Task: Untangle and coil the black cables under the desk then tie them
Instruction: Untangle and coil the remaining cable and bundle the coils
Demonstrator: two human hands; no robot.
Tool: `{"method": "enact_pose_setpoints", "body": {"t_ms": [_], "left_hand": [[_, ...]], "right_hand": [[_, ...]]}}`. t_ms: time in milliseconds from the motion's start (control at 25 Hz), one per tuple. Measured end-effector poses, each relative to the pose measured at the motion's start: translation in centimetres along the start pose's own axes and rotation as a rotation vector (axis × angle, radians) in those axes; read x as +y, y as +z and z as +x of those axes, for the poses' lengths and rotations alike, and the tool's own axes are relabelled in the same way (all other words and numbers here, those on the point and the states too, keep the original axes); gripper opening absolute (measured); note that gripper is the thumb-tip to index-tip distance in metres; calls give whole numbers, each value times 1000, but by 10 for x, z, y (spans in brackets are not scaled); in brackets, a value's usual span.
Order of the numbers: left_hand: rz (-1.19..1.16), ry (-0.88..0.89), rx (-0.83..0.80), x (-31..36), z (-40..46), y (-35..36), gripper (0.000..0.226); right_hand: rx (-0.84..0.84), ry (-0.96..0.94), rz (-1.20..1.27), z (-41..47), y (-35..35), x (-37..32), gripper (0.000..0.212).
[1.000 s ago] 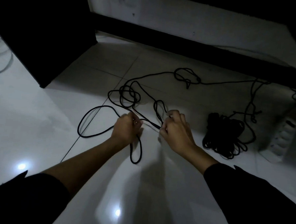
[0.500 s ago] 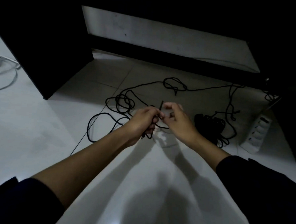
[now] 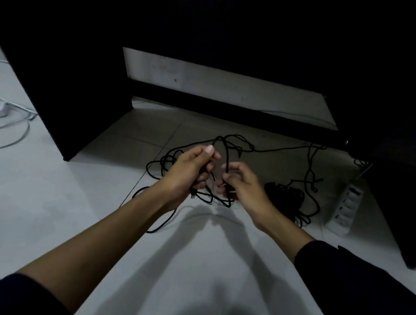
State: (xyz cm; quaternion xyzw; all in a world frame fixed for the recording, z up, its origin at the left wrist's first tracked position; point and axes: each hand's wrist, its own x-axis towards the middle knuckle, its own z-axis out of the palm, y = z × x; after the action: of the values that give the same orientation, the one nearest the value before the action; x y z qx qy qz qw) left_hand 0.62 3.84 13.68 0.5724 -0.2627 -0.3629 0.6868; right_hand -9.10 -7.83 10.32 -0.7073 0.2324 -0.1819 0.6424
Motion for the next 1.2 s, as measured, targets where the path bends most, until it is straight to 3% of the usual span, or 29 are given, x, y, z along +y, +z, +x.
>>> {"method": "enact_pose_setpoints", "body": {"t_ms": [240, 480, 640, 800, 960, 1080, 1200], "left_hand": [[181, -16, 147, -13, 2, 16, 33], [194, -38, 13, -12, 0, 31, 44], [179, 8, -15, -10, -1, 34, 28], [89, 23, 80, -10, 0, 34, 31], [46, 65, 131, -4, 2, 24, 30], [11, 84, 139, -1, 3, 15, 30], [-82, 52, 116, 4, 2, 6, 27]], "right_hand": [[77, -87, -33, -7, 1, -9, 39], [178, -208, -44, -14, 4, -15, 40], [217, -259, -48, -19, -4, -19, 36], [153, -347, -152, -26, -3, -21, 33], [93, -286, -315, -27, -11, -14, 6], [-84, -223, -369, -31, -20, -1, 28], [-232, -154, -462, -35, -31, 9, 27]]}}
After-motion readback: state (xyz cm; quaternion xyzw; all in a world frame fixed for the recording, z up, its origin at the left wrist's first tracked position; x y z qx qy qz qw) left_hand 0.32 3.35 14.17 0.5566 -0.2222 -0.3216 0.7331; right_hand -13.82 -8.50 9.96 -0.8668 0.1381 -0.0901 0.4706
